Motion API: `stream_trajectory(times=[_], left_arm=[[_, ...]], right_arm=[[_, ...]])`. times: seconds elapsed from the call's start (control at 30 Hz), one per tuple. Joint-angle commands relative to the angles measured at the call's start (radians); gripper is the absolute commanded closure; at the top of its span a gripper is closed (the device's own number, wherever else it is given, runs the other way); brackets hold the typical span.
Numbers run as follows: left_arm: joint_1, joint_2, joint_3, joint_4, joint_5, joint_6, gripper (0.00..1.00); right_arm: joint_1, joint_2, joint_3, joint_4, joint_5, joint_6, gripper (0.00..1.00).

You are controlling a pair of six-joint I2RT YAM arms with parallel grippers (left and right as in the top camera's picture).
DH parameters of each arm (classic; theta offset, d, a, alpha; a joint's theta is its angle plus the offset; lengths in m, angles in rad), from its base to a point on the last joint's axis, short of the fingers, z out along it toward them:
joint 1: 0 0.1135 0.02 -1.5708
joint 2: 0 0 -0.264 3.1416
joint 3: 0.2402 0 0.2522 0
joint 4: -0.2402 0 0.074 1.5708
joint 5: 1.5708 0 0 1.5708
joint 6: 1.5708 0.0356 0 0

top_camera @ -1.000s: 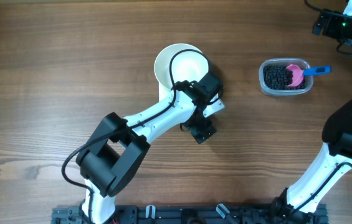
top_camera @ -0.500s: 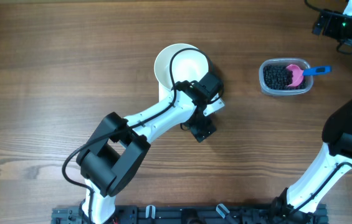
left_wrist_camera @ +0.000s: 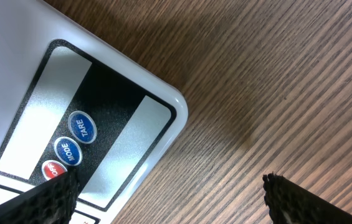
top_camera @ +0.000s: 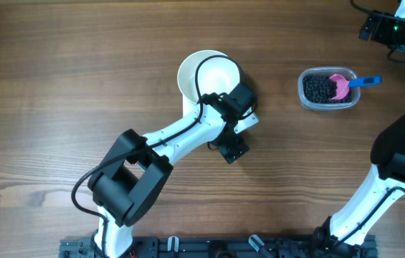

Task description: Scoop item into bowl and weigh 150g on scale

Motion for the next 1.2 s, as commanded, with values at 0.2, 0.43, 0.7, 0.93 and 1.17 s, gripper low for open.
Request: stream_trajectory(times=[0.2,0.43,0.7,0.93,1.17], left_arm=[[-0.001,0.047,-0.012,0.003,-0.008,0.012,0.00],[-0.001,0.054,-0.012,0.003,-0.016,0.012,0.00],[-0.003,0.060,-0.012,0.007,-0.031,0.011,0.00],[-0.003,0.060,-0.012,0.007,-0.031,0.011,0.00],[-0.003,0.076,-0.012,0.011,-0.061,0.008,0.00]], right_arm=[[0.005,0.019,0.019,0.005,0.010,0.008,0.00],[0.005,0.019,0.019,0.005,0.010,0.008,0.00],[0.005,0.019,0.019,0.005,0.010,0.008,0.00],[0.005,0.019,0.019,0.005,0.010,0.008,0.00],[0.005,0.019,0.019,0.005,0.010,0.008,0.00]])
